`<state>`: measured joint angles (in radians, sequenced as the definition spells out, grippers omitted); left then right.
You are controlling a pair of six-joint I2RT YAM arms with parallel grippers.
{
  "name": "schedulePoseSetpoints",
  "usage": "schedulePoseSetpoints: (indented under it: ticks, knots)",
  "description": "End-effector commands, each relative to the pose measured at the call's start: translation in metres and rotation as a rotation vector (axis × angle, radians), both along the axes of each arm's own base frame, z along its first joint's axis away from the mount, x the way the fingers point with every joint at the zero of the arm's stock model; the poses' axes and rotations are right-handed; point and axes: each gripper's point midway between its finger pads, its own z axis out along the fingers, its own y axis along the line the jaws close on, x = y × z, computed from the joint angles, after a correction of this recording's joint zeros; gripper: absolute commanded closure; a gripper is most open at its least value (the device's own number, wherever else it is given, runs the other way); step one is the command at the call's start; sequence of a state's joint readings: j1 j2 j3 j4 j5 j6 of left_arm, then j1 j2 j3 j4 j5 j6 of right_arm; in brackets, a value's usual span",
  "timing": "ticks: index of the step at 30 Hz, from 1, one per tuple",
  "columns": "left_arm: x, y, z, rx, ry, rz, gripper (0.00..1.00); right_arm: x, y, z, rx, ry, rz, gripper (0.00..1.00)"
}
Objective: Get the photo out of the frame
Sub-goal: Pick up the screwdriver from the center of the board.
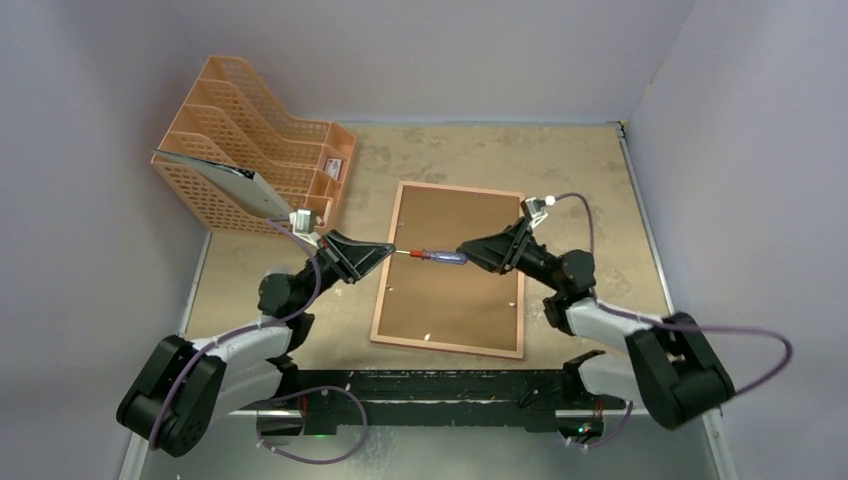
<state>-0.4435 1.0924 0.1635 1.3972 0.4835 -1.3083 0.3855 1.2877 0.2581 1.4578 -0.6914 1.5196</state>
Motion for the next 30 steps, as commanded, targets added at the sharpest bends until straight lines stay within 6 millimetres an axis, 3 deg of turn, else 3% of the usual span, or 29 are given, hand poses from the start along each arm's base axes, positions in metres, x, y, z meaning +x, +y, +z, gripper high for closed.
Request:
schedulePoseSetpoints:
  ticks: [1,3,9,19,30]
  knots:
    - [0.005,0.001,0.002,0.034,-0.038,0.044,1.0,0.02,-0.004,0.027,-0.141,-0.216,-0.154,0.22]
    - [0.004,0.001,0.004,0.031,-0.048,0.044,1.0,0.027,-0.008,0.035,-0.189,-0.231,-0.207,0.2]
    - [0.002,0.001,0.015,-0.009,-0.069,0.025,1.0,0.011,-0.003,0.054,-0.152,-0.306,-0.133,0.18]
    - [-0.003,0.003,0.018,-0.075,-0.069,-0.001,1.0,0.008,0.0,0.062,-0.187,-0.367,-0.131,0.17]
    - [-0.006,0.006,0.026,-0.117,-0.096,-0.004,1.0,-0.008,0.034,0.06,-0.111,-0.366,-0.027,0.23]
